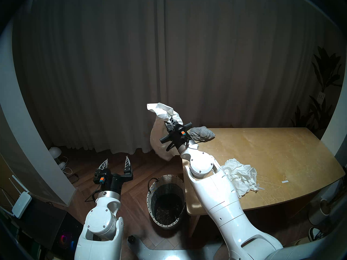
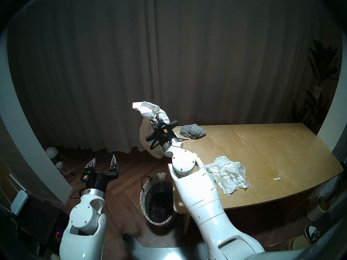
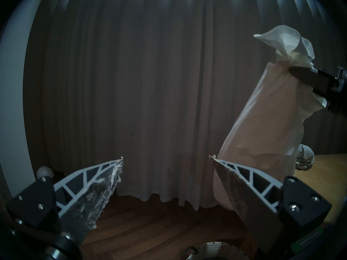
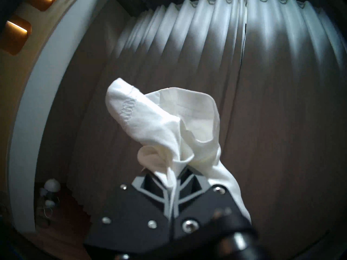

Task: Toss clothes into the laundry hamper

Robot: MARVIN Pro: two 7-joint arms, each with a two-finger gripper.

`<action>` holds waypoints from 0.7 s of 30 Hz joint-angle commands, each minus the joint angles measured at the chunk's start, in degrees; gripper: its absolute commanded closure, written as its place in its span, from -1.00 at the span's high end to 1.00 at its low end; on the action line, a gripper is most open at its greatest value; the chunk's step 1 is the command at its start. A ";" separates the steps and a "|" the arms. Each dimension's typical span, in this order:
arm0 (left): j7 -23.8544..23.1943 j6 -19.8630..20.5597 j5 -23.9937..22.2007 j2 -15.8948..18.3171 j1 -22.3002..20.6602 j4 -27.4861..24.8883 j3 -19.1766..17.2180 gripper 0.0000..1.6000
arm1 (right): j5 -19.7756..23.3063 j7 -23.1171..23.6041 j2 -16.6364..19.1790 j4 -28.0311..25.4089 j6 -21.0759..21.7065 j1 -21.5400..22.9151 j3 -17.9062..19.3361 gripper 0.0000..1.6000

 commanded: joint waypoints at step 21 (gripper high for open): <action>3.75 -2.15 -0.97 -0.08 5.00 -1.65 -8.85 1.00 | 5.97 -6.21 6.26 -4.60 15.09 -9.90 -13.80 -1.00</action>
